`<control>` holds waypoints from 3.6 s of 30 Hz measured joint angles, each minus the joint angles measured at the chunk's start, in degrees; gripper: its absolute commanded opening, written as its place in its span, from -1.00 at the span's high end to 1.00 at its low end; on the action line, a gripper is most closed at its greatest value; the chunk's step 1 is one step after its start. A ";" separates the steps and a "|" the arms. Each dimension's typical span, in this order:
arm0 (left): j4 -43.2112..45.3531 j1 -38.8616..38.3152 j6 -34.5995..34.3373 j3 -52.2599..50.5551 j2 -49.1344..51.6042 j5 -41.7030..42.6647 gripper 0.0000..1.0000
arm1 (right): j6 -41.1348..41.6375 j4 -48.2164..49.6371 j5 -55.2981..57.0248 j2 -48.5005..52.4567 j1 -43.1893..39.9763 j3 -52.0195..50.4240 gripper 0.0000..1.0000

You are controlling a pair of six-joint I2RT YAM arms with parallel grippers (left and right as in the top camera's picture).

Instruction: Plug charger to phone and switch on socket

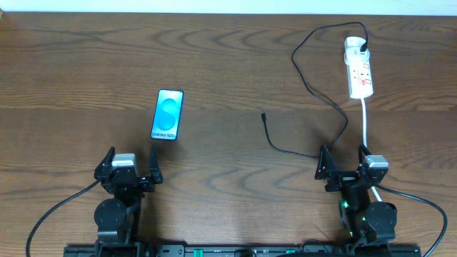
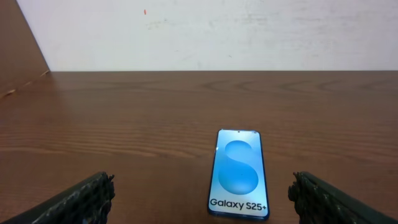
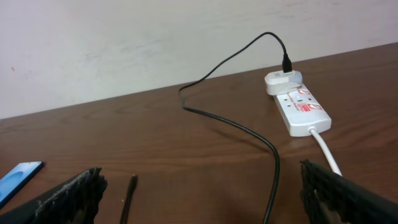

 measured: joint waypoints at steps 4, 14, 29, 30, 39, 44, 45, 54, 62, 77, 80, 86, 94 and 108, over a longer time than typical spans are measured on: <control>0.00 0.00 0.02 0.00 0.00 0.00 -0.85 | 0.00 -0.02 0.00 0.00 0.00 0.00 -0.99; 0.00 0.00 0.02 0.00 0.00 0.02 -0.85 | 0.00 -0.02 0.00 0.00 0.00 0.00 -0.99; 0.00 0.00 0.00 0.00 0.00 0.00 -0.85 | 0.00 -0.02 0.00 0.00 0.00 0.00 -0.98; 0.00 0.00 0.02 0.00 0.00 0.00 -0.86 | 0.00 -0.02 0.00 0.00 0.00 0.00 -0.98; 0.00 0.00 0.00 0.00 0.00 0.00 -0.86 | 0.00 0.00 0.00 0.00 0.00 0.00 -0.99; 0.00 0.00 0.00 0.00 0.00 0.02 -0.85 | 0.00 -0.02 0.00 0.00 0.00 0.00 -0.99; 0.00 0.00 0.00 0.00 0.00 0.00 -0.85 | 0.00 -0.02 0.00 0.00 0.00 0.00 -0.99; 0.00 0.00 0.02 0.00 0.00 0.02 -0.85 | 0.00 0.00 0.00 0.00 0.00 0.00 -0.99; 0.00 0.02 0.02 0.00 0.00 0.00 -0.85 | 0.00 -0.02 0.00 0.00 0.00 0.00 -0.98; 1.20 0.00 -0.02 -0.50 0.00 0.44 -0.85 | 0.00 0.00 0.00 0.00 0.00 0.00 -0.98; 1.20 0.00 -0.02 -0.50 0.00 0.44 -0.85 | 0.00 0.00 0.00 0.00 0.00 0.00 -0.98; 1.64 0.00 -0.02 -0.61 0.00 0.52 -0.86 | 0.00 -0.02 0.00 0.00 0.00 0.00 -0.98; 1.68 0.02 -0.22 -0.59 0.00 0.63 -0.86 | 0.00 0.00 -0.02 0.00 0.00 0.00 -0.99; 1.22 0.00 -2.89 11.67 11.91 2.21 -0.86 | -2.36 -0.15 -4.15 0.07 0.00 0.09 -0.99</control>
